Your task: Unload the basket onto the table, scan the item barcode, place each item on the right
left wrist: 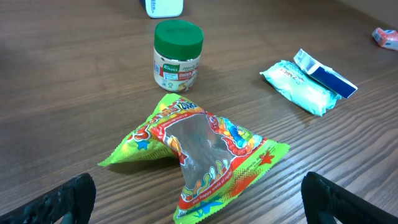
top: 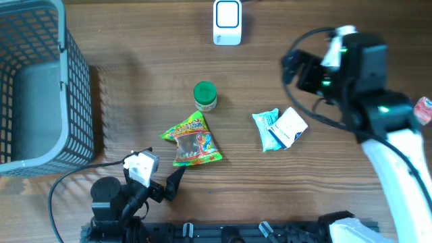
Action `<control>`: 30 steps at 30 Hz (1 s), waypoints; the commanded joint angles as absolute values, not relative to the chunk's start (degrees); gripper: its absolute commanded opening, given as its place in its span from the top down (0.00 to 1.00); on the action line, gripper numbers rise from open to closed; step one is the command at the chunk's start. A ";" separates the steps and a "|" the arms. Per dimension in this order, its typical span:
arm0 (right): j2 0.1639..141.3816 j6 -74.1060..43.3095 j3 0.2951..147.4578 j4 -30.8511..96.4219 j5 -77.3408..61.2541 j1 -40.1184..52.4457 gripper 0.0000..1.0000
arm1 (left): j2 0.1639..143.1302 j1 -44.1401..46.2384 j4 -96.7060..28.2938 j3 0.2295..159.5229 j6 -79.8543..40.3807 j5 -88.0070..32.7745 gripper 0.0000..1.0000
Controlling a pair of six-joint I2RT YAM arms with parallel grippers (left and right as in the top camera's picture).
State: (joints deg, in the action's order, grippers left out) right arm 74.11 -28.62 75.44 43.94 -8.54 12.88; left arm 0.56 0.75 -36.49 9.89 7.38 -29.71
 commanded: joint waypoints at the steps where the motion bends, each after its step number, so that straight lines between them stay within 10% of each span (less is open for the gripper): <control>1: 85.23 -25.50 75.53 42.04 -15.09 20.32 0.00 | 0.43 0.97 -36.29 9.69 7.20 -29.76 0.00; 8: 107.48 -40.80 102.91 60.73 -5.82 30.48 0.00 | 0.43 0.97 -36.32 9.69 7.20 -29.76 0.00; 30: 127.76 -67.44 103.26 44.60 -16.88 32.42 0.00 | 0.43 0.97 -36.32 9.69 7.20 -29.74 0.00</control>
